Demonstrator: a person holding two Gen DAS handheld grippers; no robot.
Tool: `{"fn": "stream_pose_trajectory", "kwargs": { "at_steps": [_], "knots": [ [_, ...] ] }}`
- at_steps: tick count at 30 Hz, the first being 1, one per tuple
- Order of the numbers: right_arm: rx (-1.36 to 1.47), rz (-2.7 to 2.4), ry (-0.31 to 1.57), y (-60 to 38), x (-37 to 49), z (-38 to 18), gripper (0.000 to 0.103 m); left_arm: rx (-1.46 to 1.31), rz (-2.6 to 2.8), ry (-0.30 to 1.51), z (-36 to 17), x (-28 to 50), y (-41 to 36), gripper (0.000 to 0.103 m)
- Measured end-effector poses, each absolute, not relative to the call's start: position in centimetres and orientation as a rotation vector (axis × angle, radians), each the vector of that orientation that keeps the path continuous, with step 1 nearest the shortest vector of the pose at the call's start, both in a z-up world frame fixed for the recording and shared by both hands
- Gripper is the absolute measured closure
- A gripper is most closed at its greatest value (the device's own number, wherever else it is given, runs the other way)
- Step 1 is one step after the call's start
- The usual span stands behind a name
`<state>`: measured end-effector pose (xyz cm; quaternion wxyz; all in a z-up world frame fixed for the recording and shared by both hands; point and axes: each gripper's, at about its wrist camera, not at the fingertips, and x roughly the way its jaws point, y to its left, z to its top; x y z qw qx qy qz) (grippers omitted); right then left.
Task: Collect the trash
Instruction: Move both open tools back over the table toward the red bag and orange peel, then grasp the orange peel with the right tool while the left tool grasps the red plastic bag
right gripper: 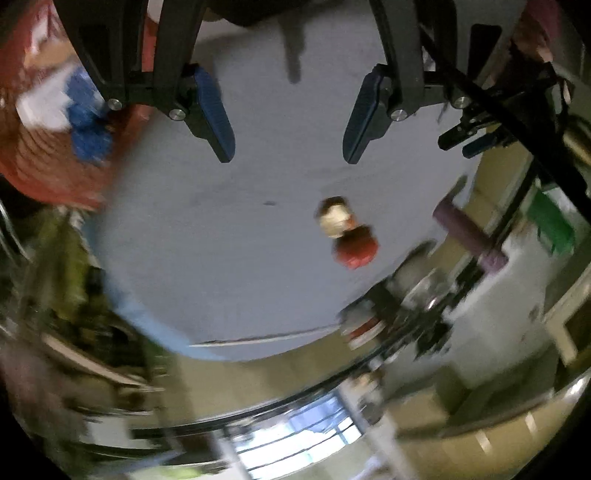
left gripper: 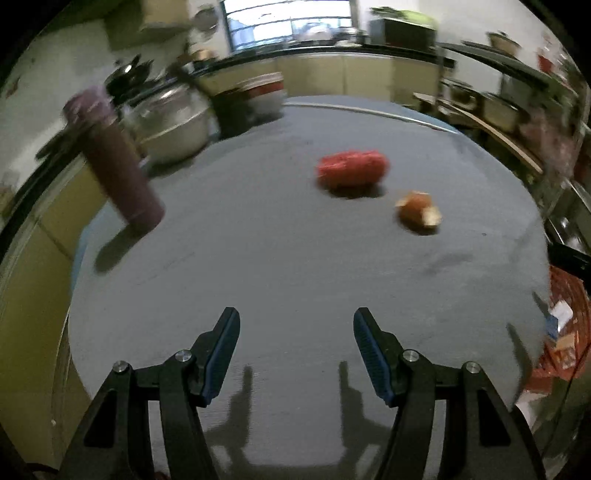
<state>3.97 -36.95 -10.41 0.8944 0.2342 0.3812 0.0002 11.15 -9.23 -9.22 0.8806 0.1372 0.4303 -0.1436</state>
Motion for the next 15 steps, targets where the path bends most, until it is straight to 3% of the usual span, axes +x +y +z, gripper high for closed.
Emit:
{"fn": "stream_pose_trajectory", "kwargs": {
  "at_steps": [8, 15],
  "knots": [
    [0.391, 0.054, 0.935, -32.2, 14.1, -14.1, 0.038, 0.244, -0.231, 0.923, -10.3, 12.8, -4.1, 0.038],
    [0.329, 0.03, 0.948, -31.4, 18.9, -14.7, 0.039, 0.216, -0.236, 0.912, -9.1, 15.5, -2.8, 0.038]
  ]
}}
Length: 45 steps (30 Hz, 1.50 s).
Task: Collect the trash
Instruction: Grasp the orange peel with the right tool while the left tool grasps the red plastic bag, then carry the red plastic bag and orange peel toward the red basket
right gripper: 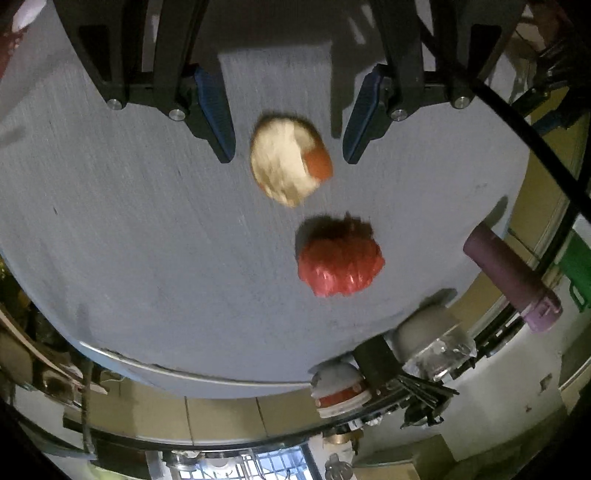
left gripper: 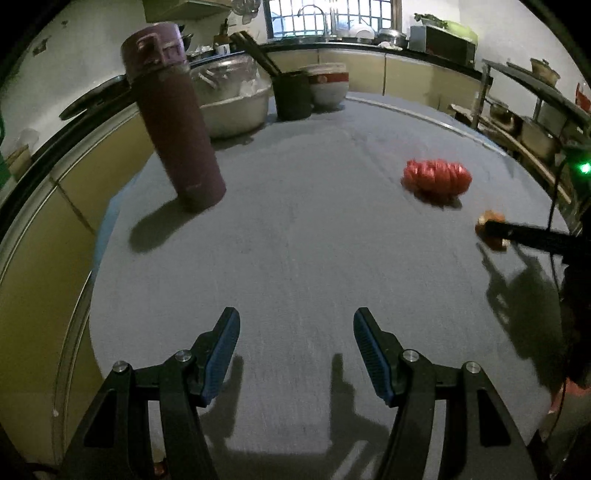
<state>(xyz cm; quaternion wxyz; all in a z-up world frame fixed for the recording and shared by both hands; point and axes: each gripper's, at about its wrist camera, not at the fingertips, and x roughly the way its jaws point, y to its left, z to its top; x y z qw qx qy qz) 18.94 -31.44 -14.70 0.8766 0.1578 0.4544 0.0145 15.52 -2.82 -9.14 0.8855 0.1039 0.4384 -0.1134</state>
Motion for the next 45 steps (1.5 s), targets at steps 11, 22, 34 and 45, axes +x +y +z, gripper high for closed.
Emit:
{"fn": "stream_pose_trajectory", "kwargs": {
  "at_steps": [11, 22, 34, 45],
  "knots": [
    [0.401, 0.057, 0.923, -33.0, 15.1, -14.2, 0.07, 0.313, -0.496, 0.855, -7.5, 22.5, -13.8, 0.035],
    [0.591, 0.11, 0.897, -35.6, 7.9, -14.3, 0.07, 0.403, -0.707, 0.958, -10.6, 27.6, -24.3, 0.03],
    [0.67, 0.078, 0.783, -37.6, 5.3, -13.0, 0.07, 0.284, -0.654, 1.018, -11.1, 24.7, -22.1, 0.045],
    [0.725, -0.029, 0.677, -42.6, -2.4, -10.9, 0.07, 0.323, -0.656, 0.948, -8.3, 13.4, -23.8, 0.045]
  ]
}}
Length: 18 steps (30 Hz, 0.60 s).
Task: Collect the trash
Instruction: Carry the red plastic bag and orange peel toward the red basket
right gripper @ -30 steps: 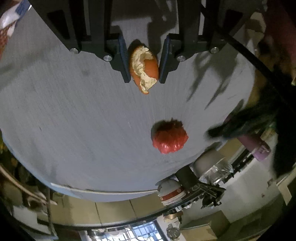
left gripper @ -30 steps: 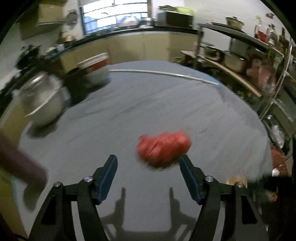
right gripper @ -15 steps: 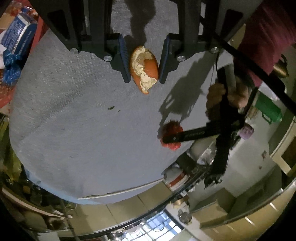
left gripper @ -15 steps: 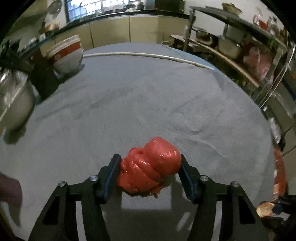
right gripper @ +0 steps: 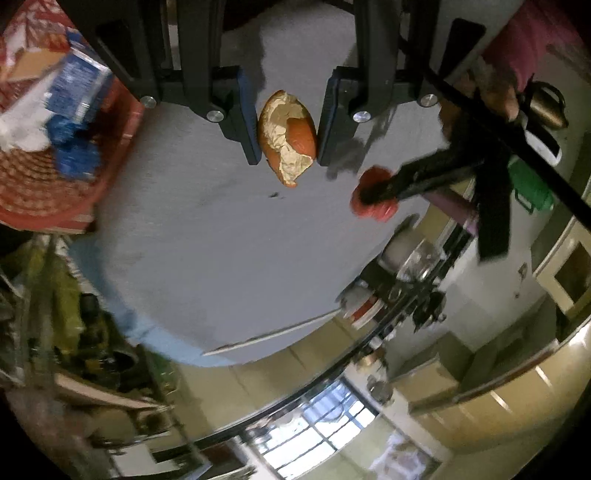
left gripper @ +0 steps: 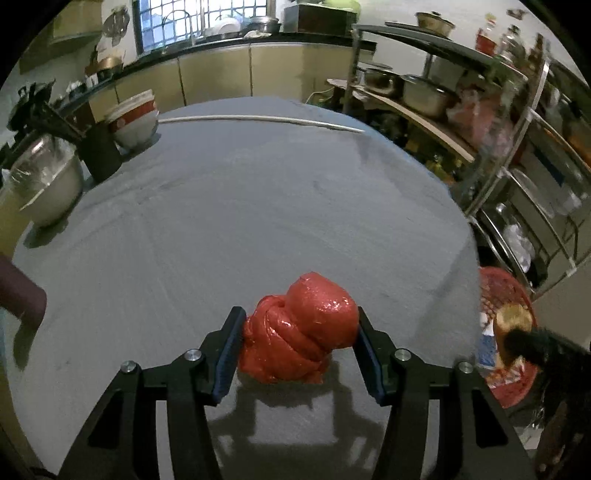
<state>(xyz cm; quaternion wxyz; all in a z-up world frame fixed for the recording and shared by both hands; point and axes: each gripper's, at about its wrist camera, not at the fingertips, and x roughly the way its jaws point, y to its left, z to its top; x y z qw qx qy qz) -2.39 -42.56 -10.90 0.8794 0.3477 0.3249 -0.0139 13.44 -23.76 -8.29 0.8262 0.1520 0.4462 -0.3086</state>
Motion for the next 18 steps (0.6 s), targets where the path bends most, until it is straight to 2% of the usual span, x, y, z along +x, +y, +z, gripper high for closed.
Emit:
{"fn": "stream_pose_trajectory", "kwargs": {
  "at_steps": [11, 18],
  "knots": [
    [0.729, -0.208, 0.566, -48.0, -13.5, -8.2, 0.07, 0.386, -0.735, 0.819, -4.5, 4.4, -26.6, 0.045],
    [0.739, -0.309, 0.475, -51.0, -17.9, -6.2, 0.07, 0.45, -0.789, 0.801, -4.3, 0.8, -29.1, 0.044]
  ]
}}
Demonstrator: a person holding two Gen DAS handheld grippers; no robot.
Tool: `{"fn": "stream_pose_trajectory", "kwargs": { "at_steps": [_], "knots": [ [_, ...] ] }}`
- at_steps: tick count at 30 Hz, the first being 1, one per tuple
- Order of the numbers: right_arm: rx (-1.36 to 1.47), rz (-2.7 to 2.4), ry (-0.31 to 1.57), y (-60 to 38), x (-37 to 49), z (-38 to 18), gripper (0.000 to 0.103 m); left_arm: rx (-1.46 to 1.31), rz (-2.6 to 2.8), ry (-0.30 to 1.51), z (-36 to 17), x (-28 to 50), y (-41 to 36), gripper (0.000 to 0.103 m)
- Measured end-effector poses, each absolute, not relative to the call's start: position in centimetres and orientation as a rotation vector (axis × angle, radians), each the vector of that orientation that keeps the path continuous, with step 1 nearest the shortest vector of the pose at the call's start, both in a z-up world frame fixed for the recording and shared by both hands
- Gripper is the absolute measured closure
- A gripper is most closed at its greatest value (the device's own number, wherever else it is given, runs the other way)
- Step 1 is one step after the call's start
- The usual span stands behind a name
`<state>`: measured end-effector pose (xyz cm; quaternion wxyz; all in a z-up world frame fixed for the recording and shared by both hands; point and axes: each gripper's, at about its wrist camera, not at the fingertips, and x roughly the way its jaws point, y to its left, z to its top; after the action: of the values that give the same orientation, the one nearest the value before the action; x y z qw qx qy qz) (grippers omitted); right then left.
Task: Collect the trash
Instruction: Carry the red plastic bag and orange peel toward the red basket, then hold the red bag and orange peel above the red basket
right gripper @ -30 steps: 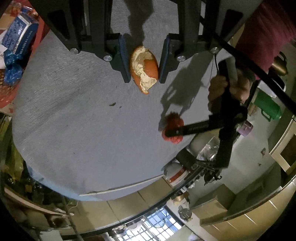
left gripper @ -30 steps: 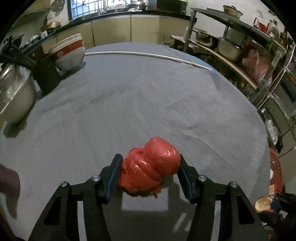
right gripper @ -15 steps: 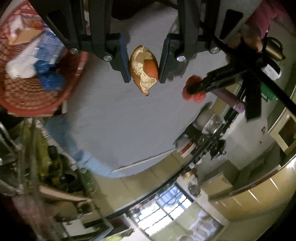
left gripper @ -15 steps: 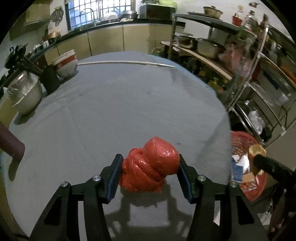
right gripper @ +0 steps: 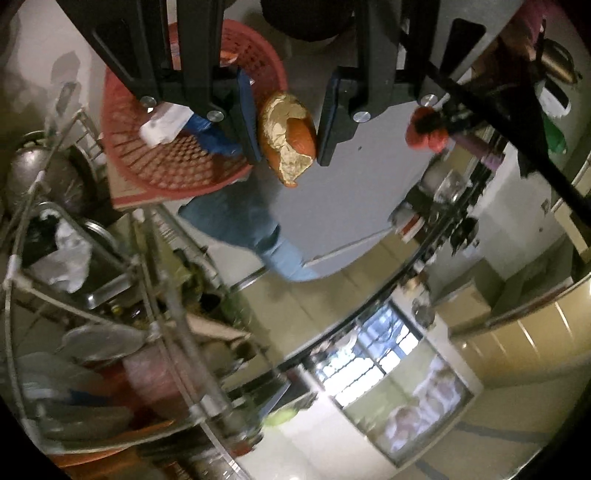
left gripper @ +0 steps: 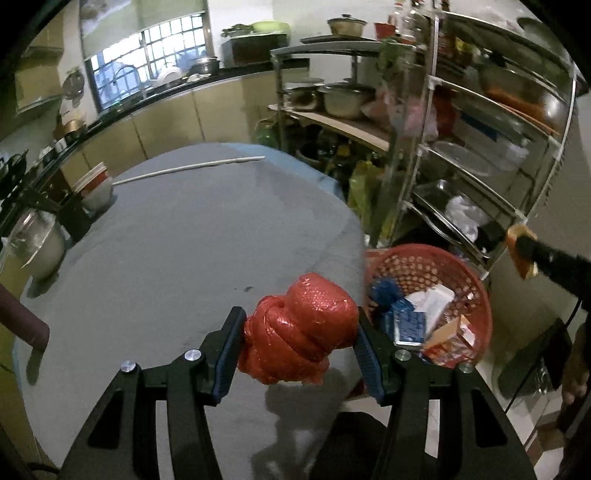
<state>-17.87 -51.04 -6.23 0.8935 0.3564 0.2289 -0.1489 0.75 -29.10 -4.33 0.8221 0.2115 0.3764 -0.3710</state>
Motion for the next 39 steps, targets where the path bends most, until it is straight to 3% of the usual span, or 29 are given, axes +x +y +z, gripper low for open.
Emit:
{"fn": "stream_pose_trajectory", "kwargs": {
  "at_steps": [16, 39],
  "knots": [
    [0.752, -0.271, 0.452, -50.2, -17.7, -6.4, 0.07, 0.57, -0.693, 0.658, -2.8, -2.7, -30.8, 0.044],
    [0.728, -0.262, 0.453, -49.5, -17.3, -6.2, 0.07, 0.598, -0.651, 0.615, -2.3, -3.8, -30.9, 0.044]
  ]
}}
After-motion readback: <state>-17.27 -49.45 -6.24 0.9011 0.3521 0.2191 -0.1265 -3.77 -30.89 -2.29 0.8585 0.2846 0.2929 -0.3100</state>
